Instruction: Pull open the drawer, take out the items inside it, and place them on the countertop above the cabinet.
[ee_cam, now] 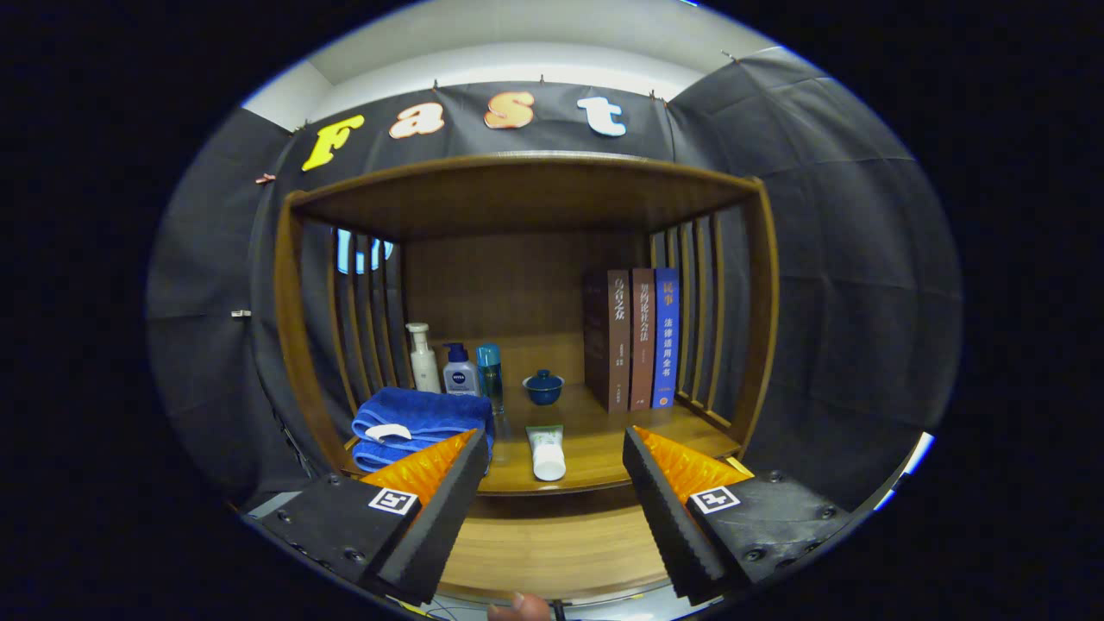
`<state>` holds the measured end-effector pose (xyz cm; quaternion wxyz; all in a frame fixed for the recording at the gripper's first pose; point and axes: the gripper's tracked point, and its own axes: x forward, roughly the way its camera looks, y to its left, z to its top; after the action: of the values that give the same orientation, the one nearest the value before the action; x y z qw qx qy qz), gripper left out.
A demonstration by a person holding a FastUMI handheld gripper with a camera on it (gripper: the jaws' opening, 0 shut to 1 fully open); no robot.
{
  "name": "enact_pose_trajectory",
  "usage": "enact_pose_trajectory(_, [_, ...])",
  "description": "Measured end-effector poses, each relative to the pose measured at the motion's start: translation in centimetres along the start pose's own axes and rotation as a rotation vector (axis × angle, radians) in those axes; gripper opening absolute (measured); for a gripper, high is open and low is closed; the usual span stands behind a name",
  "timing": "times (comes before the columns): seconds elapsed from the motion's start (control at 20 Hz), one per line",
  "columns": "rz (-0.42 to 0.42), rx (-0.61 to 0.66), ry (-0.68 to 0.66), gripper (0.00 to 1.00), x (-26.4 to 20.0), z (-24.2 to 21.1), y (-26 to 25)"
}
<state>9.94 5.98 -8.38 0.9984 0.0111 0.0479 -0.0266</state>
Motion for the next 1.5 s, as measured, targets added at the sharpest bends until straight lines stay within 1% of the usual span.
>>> enact_pose_trajectory(0.1, [-0.016, -0.037, -0.031, 0.99, -2.8, -1.5, -1.1])
enact_pose_trajectory(0.2, [-0.032, -0.019, -0.026, 0.99, -5.2, -4.7, -2.0])
enact_pose_trajectory(0.3, [-0.017, 0.029, -0.018, 0.99, -6.7, -7.8, -2.3])
enact_pose_trajectory(0.4, [-0.004, 0.018, 0.003, 0.99, -8.1, -11.7, -2.8])
enact_pose_trajectory(0.55, [0.015, 0.002, 0.038, 0.99, -8.6, -16.6, -2.3])
enact_pose_trajectory(0.65, [0.031, 0.000, 0.081, 0.99, -8.1, -19.7, -1.8])
enact_pose_trajectory(0.75, [0.064, -0.005, 0.110, 0.99, -7.2, -21.5, -0.9])
enact_pose_trajectory(0.9, [0.089, -0.004, 0.143, 0.99, -5.8, -23.5, 0.0])
enact_pose_trajectory(1.0, [0.087, 0.008, 0.163, 0.99, -4.7, -24.2, 0.1])
enact_pose_trajectory(1.25, [0.095, 0.032, 0.173, 1.00, -4.3, -24.2, 0.1])
enact_pose_trajectory(1.4, [0.105, 0.033, 0.200, 1.00, -2.9, -24.0, 0.0])
enact_pose_trajectory(1.5, [0.108, 0.031, 0.193, 1.00, -1.5, -23.4, 0.1])
